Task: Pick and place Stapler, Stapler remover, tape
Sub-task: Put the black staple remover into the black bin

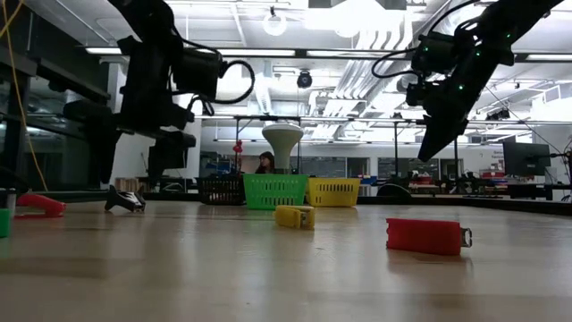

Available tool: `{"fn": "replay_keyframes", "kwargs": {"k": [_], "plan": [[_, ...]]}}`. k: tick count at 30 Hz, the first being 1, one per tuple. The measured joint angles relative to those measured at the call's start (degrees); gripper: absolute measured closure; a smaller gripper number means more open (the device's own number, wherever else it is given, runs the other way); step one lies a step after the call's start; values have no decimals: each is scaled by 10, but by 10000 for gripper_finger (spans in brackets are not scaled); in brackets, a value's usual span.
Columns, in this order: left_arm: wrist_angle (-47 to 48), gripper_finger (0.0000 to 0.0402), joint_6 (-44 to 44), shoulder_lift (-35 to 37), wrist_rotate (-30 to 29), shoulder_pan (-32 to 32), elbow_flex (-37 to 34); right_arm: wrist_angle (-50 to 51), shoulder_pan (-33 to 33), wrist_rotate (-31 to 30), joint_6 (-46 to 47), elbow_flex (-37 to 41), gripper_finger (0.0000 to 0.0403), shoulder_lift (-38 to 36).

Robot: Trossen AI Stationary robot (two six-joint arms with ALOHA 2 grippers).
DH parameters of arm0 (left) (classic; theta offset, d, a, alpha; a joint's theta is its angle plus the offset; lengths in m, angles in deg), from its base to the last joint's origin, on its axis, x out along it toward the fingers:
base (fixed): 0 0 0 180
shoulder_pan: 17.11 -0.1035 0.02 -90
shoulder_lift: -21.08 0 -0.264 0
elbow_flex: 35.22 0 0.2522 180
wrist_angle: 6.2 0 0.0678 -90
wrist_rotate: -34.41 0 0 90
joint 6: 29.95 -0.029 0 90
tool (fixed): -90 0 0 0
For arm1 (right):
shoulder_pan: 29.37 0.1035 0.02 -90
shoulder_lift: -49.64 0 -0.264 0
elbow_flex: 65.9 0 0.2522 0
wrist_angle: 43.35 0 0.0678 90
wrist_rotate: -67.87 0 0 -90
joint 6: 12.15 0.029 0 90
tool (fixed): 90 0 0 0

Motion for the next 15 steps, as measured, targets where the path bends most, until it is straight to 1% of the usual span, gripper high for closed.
{"fn": "replay_keyframes", "kwargs": {"k": [6, 15], "plan": [[-8, 64, 12, -25, 11, 0, 1, 0, 8, -1, 0, 0, 238, 0], [-5, 64, 13, -54, 5, 0, 0, 0, 31, -6, 0, 0, 238, 0]]}}
